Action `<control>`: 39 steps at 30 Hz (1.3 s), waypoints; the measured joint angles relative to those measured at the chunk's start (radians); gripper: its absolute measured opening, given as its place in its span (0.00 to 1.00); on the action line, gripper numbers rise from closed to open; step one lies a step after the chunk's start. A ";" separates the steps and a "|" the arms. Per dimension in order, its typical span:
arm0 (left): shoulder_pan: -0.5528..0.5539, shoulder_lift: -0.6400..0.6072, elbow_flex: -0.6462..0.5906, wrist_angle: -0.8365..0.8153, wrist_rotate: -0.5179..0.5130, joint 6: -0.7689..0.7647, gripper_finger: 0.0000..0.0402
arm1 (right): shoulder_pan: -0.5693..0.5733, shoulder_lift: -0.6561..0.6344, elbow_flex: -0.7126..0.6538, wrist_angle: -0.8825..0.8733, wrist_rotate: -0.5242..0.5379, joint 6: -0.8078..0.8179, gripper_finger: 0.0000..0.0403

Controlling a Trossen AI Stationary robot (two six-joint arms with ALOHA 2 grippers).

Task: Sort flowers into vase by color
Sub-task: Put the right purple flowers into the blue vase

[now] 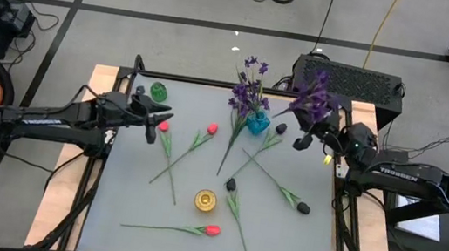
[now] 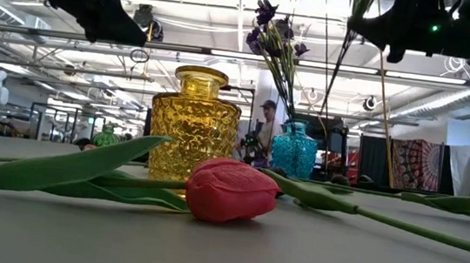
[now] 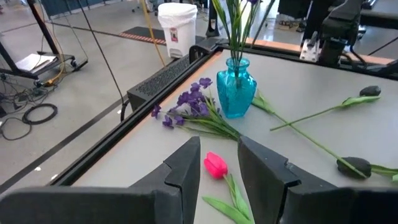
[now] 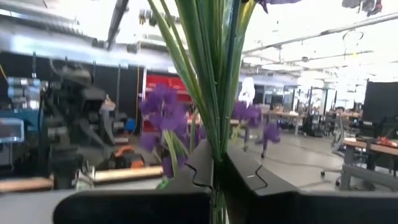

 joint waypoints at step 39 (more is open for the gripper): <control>0.000 0.041 0.000 0.054 0.000 0.000 0.29 | 0.000 0.259 0.100 0.103 0.039 0.073 0.01</control>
